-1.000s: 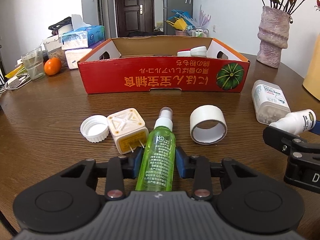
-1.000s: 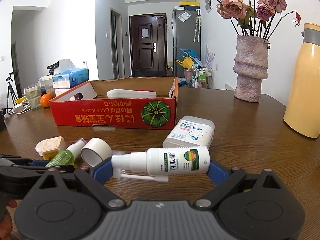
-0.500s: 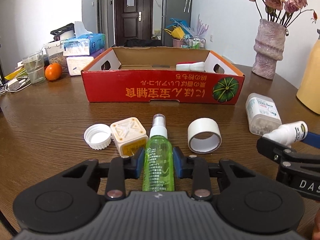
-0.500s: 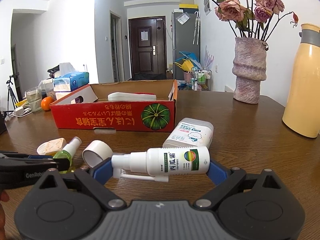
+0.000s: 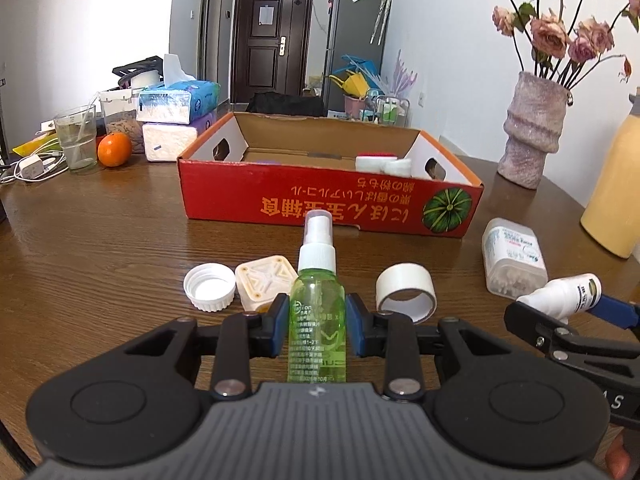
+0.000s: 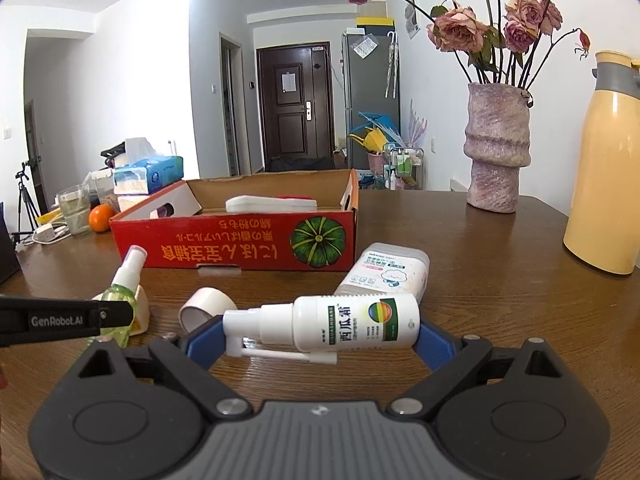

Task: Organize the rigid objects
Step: 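Carry the green and white spray bottles over the red box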

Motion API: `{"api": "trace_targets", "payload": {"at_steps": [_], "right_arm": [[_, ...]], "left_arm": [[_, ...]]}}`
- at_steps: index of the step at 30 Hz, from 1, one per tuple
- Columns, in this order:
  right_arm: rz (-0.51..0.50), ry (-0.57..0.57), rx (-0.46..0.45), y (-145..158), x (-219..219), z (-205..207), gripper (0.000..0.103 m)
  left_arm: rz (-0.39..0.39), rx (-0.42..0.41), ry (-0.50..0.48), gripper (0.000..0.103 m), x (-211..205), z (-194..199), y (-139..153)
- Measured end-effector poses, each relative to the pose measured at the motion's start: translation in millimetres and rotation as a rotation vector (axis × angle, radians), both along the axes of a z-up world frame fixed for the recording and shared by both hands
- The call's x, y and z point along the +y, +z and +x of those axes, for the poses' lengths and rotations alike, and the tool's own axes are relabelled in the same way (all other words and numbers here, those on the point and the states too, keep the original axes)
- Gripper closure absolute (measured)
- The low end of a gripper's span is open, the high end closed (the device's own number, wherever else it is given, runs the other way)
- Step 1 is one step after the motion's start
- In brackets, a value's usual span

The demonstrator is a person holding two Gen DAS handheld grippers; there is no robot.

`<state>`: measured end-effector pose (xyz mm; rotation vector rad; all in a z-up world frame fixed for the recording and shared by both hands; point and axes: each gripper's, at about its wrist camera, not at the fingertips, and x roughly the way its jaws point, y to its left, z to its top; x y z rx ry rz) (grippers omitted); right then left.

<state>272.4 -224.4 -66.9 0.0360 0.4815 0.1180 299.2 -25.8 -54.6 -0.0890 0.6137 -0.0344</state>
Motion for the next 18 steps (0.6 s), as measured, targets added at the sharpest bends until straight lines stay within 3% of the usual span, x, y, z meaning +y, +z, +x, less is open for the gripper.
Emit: {"api": "trace_targets", "payload": {"at_steps": [18], "right_arm": [[0.015,0.022,-0.044,18.4,17.9,1.4,0.006]], "left_arm": [[-0.040,-0.055,-0.010,0.072,19.7,-4.7,24.2]]}}
